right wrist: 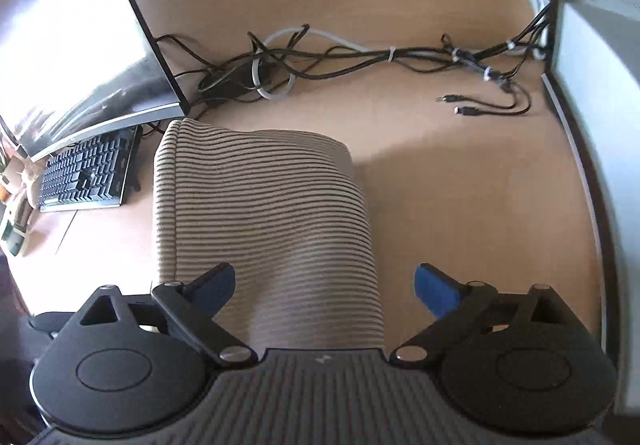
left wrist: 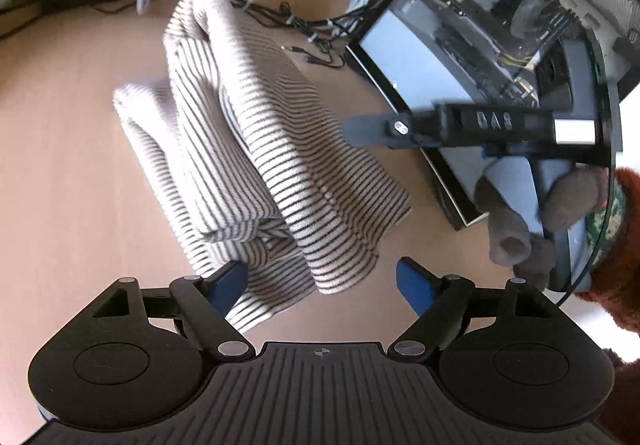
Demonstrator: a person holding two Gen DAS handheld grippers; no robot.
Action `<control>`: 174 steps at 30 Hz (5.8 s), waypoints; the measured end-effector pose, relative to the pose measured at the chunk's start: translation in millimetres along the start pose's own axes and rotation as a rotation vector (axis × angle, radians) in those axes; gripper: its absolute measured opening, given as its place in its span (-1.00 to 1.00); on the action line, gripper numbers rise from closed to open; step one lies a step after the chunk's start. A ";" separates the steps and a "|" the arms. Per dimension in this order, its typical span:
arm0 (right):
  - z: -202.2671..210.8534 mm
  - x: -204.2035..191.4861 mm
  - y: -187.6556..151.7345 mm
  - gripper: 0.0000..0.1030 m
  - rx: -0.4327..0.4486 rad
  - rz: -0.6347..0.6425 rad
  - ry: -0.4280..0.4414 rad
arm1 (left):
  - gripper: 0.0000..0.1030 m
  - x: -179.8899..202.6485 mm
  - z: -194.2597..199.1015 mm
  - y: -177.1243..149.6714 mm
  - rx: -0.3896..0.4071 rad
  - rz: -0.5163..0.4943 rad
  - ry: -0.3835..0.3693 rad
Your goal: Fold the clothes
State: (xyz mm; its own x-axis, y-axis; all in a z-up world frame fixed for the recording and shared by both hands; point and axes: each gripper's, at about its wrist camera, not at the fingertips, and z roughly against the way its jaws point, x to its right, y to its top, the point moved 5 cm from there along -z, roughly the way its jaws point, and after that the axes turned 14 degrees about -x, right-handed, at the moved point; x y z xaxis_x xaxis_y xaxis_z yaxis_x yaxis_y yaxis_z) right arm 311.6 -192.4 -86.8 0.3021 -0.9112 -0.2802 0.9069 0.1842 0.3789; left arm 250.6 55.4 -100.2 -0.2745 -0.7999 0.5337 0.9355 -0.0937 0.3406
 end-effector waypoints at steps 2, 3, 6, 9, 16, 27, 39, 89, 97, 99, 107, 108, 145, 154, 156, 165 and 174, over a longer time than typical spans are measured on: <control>2.4 -5.5 -4.0 0.94 0.029 0.019 -0.030 | 0.77 4.2 1.6 -2.8 0.004 0.000 -0.019; 3.1 -8.2 -6.5 0.95 0.041 0.028 -0.044 | 0.77 4.4 3.2 -3.0 0.009 0.007 -0.027; 2.9 -15.6 -16.5 0.99 0.053 0.062 -0.060 | 0.78 -13.4 15.2 7.4 0.054 0.088 -0.044; 4.4 -27.2 -27.9 0.99 0.061 0.126 -0.072 | 0.78 -29.2 24.7 17.5 0.094 0.163 -0.059; 0.7 -62.7 -55.8 1.00 0.076 0.311 -0.112 | 0.22 -9.2 -16.3 26.4 0.057 0.098 0.038; -8.9 -94.3 -58.1 -0.34 0.141 0.513 -0.230 | 0.19 -26.0 0.5 16.2 0.085 0.136 -0.054; -40.5 -148.5 -53.4 0.48 0.235 0.657 -0.270 | 0.17 -55.5 30.7 8.7 0.162 0.215 0.001; -9.1 -101.6 -101.3 0.20 0.065 0.954 -0.437 | 0.09 -13.0 19.7 19.8 0.083 0.036 0.001; 50.6 -97.3 -33.9 -0.77 0.165 0.574 -0.203 | -0.29 -3.9 -29.0 14.0 -0.054 0.001 -0.032; 68.2 -104.4 -23.4 -0.78 0.186 0.469 -0.055 | -0.28 0.9 -35.6 15.2 -0.061 -0.016 -0.031; 12.3 -92.5 -53.0 -0.78 -0.005 0.404 0.092 | -0.22 -4.0 -35.5 7.7 -0.061 -0.020 -0.068; 6.9 -89.3 -56.1 -0.77 -0.025 0.407 0.088 | -0.20 -6.5 -32.0 5.1 -0.067 -0.019 -0.061; -4.8 -95.6 -76.5 1.00 0.083 0.469 -0.253 | -0.25 -22.3 -14.6 60.5 0.071 0.020 0.023; -16.6 -98.5 -72.0 1.00 0.062 0.440 -0.265 | -0.25 -27.4 -17.6 59.7 0.086 0.049 -0.014; -20.7 -99.5 -74.2 1.00 0.076 0.450 -0.276 | -0.24 -27.5 -17.6 60.8 0.090 0.057 -0.022; -18.0 -102.1 -82.7 1.00 0.098 0.406 -0.307 | 0.07 -27.6 -17.5 65.7 0.106 0.092 -0.059; -28.2 -114.1 -90.3 1.00 0.140 0.382 -0.389 | 0.05 -33.2 -22.4 68.0 0.119 0.088 -0.080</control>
State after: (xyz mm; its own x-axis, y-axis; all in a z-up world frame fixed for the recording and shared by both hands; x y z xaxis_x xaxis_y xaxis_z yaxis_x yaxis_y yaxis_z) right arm 203.5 -94.6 -113.9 0.4468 -0.8631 0.2354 0.6987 0.5009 0.5108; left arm 328.4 62.3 -112.1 -0.2136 -0.7520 0.6236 0.9252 0.0491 0.3762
